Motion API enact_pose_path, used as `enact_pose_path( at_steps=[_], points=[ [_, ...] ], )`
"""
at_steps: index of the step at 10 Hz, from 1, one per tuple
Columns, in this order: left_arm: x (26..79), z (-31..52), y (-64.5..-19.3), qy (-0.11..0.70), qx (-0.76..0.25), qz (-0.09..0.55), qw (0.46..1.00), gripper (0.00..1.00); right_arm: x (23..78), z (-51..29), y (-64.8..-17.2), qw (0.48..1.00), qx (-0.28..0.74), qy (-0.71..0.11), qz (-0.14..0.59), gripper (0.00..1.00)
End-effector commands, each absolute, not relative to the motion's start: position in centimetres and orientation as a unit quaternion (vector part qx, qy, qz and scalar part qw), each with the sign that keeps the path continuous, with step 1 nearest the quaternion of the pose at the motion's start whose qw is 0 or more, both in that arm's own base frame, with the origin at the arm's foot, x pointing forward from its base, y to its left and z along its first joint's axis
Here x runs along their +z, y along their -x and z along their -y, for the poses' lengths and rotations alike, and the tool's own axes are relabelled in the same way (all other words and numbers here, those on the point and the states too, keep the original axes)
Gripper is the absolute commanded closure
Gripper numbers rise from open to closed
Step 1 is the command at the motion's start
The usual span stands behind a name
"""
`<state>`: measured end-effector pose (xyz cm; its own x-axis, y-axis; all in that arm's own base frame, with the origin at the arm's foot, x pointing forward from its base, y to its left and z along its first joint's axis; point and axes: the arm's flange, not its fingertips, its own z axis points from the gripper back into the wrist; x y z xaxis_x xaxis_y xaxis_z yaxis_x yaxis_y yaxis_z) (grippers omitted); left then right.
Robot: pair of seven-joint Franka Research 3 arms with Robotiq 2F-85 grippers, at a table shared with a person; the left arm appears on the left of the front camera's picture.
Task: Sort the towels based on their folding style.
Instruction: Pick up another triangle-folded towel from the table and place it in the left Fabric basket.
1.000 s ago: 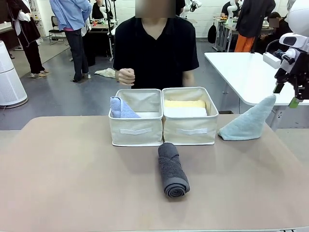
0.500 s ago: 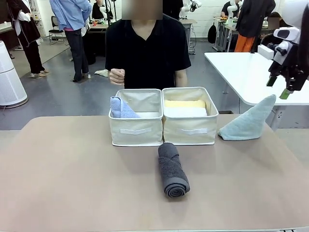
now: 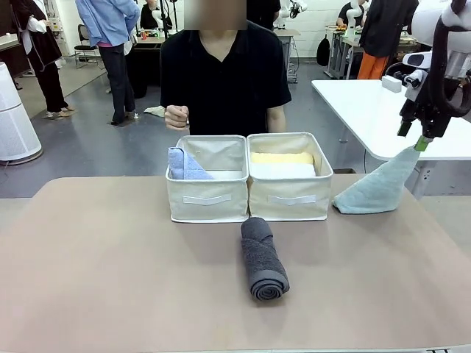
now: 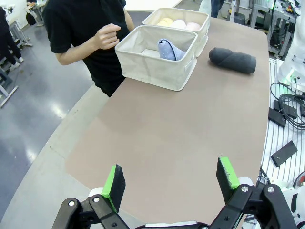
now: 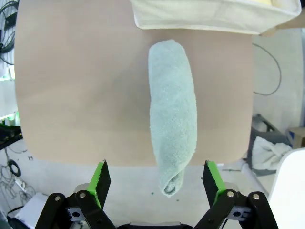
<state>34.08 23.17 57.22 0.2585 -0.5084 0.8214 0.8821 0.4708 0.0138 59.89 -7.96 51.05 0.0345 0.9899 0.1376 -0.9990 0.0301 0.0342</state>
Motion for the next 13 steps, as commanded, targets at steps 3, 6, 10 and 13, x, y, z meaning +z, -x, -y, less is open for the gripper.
enact_pose_path(
  at_steps=[3,6,10,13],
  points=[
    [57.3,-23.2,-34.0,0.235,-0.456,0.405,0.757,0.0,48.5,8.5,-61.2,0.727,0.683,-0.066,0.009,0.0],
    [57.3,-23.2,-34.0,0.235,-0.456,0.405,0.757,0.0,46.2,9.8,-61.7,0.731,0.678,-0.076,0.019,0.0],
    [57.3,-23.2,-34.0,0.235,-0.456,0.405,0.757,0.0,43.4,10.1,-61.8,0.725,0.68,-0.104,0.023,0.0],
    [57.3,-23.2,-34.0,0.235,-0.456,0.405,0.757,0.0,43.1,10.0,-61.6,0.721,0.683,-0.111,0.028,0.0]
  ],
)
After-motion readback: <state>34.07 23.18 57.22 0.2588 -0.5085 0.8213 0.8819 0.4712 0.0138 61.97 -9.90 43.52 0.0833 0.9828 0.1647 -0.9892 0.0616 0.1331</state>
